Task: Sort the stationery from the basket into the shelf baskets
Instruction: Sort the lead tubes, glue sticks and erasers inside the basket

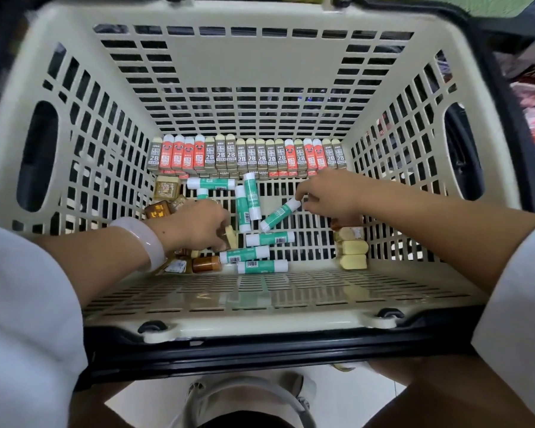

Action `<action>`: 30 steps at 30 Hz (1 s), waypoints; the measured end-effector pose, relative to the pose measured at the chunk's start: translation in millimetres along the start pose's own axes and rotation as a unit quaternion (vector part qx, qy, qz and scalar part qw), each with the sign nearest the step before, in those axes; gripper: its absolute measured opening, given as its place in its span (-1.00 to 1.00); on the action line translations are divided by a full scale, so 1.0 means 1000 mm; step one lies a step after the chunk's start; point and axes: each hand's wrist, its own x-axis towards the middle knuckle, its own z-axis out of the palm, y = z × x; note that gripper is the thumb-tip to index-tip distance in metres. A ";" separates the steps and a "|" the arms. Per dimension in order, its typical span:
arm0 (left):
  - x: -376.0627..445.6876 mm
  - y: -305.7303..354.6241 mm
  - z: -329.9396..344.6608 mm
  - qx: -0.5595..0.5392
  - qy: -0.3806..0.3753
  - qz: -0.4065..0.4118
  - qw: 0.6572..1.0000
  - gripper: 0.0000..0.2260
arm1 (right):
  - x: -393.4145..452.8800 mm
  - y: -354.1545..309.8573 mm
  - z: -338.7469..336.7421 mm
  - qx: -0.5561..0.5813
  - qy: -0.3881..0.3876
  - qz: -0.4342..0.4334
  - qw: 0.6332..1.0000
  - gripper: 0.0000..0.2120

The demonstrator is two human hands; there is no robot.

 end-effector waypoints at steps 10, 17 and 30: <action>-0.005 0.036 -0.028 -0.425 0.143 0.028 0.893 -0.71 | -0.002 -0.014 -0.006 0.297 0.065 -0.076 0.950 -0.74; -0.003 0.008 -0.036 -0.069 -0.021 0.019 0.997 -0.86 | -0.006 0.021 -0.008 -0.073 -0.018 0.074 0.994 -0.74; -0.017 0.020 -0.015 0.122 -0.246 0.047 0.961 -0.69 | -0.001 0.007 -0.002 -0.032 -0.002 0.015 0.999 -0.70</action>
